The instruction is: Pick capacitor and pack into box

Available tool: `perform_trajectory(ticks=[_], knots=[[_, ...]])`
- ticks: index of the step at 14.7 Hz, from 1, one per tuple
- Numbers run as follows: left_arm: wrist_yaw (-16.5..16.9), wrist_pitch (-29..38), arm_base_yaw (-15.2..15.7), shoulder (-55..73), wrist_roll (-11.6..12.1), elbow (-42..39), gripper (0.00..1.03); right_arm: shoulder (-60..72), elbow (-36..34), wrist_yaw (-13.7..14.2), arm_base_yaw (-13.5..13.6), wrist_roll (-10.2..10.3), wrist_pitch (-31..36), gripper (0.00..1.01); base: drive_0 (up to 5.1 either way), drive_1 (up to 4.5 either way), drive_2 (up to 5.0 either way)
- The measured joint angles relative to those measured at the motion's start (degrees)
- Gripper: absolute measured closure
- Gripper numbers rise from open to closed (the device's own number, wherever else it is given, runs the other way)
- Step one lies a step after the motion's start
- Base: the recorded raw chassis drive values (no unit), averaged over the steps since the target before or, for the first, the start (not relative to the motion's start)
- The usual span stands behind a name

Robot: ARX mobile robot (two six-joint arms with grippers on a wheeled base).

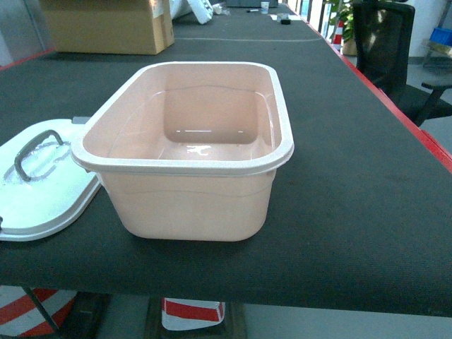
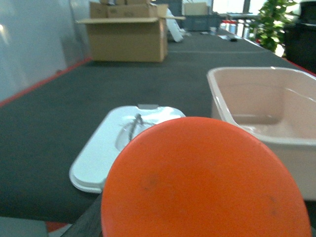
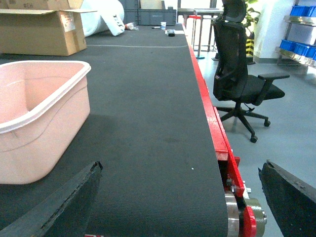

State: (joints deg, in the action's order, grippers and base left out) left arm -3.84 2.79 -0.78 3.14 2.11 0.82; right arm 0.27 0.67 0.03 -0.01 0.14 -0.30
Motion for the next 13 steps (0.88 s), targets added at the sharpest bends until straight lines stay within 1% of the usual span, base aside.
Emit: perform_trajectory(ticks=[1,2,3,4,5,6,7,8,9,10,12,13], knots=[[-2.16,10.51,-0.61,10.05,2.14,0.63,0.59,0.00,0.00,-0.04,0.00,0.00,0.04,0.03,0.0,0.00,0.0],[-3.23,23.45,-3.41,24.30,3.15,2.40,0.59,0.00,0.00,-0.02,0.00,0.00,0.00,0.03,0.0,0.00,0.0],[-3.26,34.88,-7.23,37.20,3.28,6.73,0.59,0.00,0.00,-0.02,0.00,0.00,0.00,0.03,0.0,0.00,0.0],[-3.87,45.57,-11.56,51.32,3.13,15.21,0.59,0.00,0.00,-0.02,0.00,0.00,0.04,0.03,0.0,0.00,0.0],[-4.85,51.36,-14.99,62.53,3.17,23.78,0.59,0.00,0.00,-0.02,0.00,0.00,-0.02,0.03,0.0,0.00,0.0],[-5.22,52.24,-17.68,73.40,3.30,32.79,0.59,0.00,0.00,-0.02,0.00,0.00,0.00,0.03,0.0,0.00,0.0],[-5.33,49.20,-19.47,85.53,2.89,42.82,0.59,0.00,0.00,-0.02,0.00,0.00,0.02,0.03,0.0,0.00,0.0],[-5.86,46.60,-20.28,95.38,2.32,50.86,0.54,0.00,0.00,-0.02,0.00,0.00,-0.02,0.03,0.0,0.00,0.0],[-6.23,46.10,-20.28,102.42,2.05,55.98,0.41,0.00,0.00,-0.02,0.00,0.00,0.02,0.03,0.0,0.00,0.0],[-6.32,45.22,-20.28,104.00,1.75,56.22,0.27,0.00,0.00,0.02,0.00,0.00,-0.04,0.03,0.0,0.00,0.0],[-6.56,46.58,-20.09,102.25,1.38,56.33,0.03,0.00,0.00,-0.02,0.00,0.00,0.00,0.03,0.0,0.00,0.0],[-5.16,49.07,-19.56,102.01,0.87,56.17,0.05,0.00,0.00,-0.02,0.00,0.00,0.00,0.03,0.0,0.00,0.0]])
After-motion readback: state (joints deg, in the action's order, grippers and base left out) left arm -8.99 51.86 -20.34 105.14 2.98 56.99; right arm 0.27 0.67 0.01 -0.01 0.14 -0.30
